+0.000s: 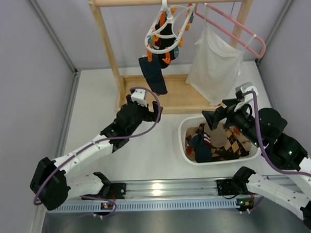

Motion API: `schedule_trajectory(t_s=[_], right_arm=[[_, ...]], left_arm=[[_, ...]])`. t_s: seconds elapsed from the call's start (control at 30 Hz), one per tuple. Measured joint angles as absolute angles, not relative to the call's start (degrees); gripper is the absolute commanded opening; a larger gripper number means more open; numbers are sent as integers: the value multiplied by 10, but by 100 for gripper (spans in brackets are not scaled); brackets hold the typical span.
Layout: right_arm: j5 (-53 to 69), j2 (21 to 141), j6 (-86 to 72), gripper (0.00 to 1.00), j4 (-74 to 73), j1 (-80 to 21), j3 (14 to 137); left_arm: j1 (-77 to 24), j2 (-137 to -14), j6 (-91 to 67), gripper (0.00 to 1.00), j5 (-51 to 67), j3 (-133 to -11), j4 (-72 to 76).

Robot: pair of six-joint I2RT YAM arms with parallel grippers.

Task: Remove the socks clipped to the hanger

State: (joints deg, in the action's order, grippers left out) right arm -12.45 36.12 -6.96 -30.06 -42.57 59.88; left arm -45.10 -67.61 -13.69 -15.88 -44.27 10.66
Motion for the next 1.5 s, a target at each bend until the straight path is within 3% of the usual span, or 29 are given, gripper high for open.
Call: schedule_trajectory(t_s=[0.3,0.57,0.67,0.7,0.8,0.83,1.07,1.3,1.5], right_arm=[[-57,361,-62,99,-285,-426,596],[-11,360,-42,99,-287,-426,595],[5,360,-39,99,-287,-426,595],[8,360,-38,99,-287,-426,594],[17,360,-36,99,-287,-426,590],[19,360,-35,99,-288,-426,588],[31,367,-34,99,-287,-426,588],[32,362,-52,97,-266,-426,585],[21,354,-87,96,-234,-426,593]], left_arm=[[-225,-721,-126,98,119,-435,263],[-178,-843,-134,97,303,-559,292],[-177,-866,-136,84,344,-594,300],[-177,-874,-138,74,357,-605,300],[-177,-899,-144,57,388,-636,308],[-177,-904,-147,43,394,-639,309],[-177,-907,-153,0,404,-641,309],[-213,-861,-152,0,305,-596,309],[-351,-787,-118,0,78,-544,301]])
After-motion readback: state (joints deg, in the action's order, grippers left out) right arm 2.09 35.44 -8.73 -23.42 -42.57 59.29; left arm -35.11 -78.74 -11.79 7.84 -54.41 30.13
